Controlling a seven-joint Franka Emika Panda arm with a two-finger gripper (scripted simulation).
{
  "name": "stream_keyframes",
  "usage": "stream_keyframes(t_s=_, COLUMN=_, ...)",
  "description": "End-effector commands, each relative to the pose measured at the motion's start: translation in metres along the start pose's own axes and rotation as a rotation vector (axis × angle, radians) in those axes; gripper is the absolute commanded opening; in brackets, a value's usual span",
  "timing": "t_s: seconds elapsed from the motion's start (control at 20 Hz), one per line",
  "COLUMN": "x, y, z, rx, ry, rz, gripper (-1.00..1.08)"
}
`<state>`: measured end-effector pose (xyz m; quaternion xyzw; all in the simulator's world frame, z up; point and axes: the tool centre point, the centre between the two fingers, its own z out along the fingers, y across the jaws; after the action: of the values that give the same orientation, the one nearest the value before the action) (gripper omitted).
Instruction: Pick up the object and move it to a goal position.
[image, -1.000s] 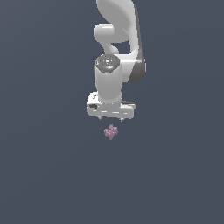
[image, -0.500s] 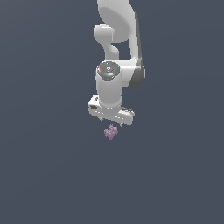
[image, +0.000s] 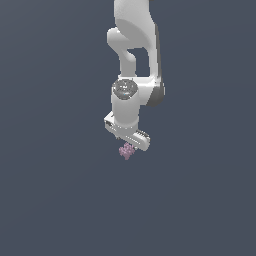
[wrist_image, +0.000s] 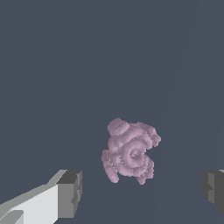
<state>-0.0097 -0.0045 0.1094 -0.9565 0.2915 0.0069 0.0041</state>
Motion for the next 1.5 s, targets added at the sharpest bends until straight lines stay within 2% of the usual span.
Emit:
stream_keyframes(t_s=0.0, x=0.000, y=0.000, z=0.006, rx=-0.001, ry=0.005, rz=0.058, gripper=1.00)
stream_keyframes(t_s=0.55, x=0.000, y=0.002, z=0.019, rx=-0.002, ry=0.015, rz=0.191, gripper=1.00)
stream_keyframes(t_s=0.95, x=0.000, y=0.002, z=0.025, rx=-0.002, ry=0.015, rz=0.193, gripper=1.00)
stream_keyframes(t_s=1.45, x=0.000, y=0.003, z=0.067, rx=-0.002, ry=0.016, rz=0.197, gripper=1.00)
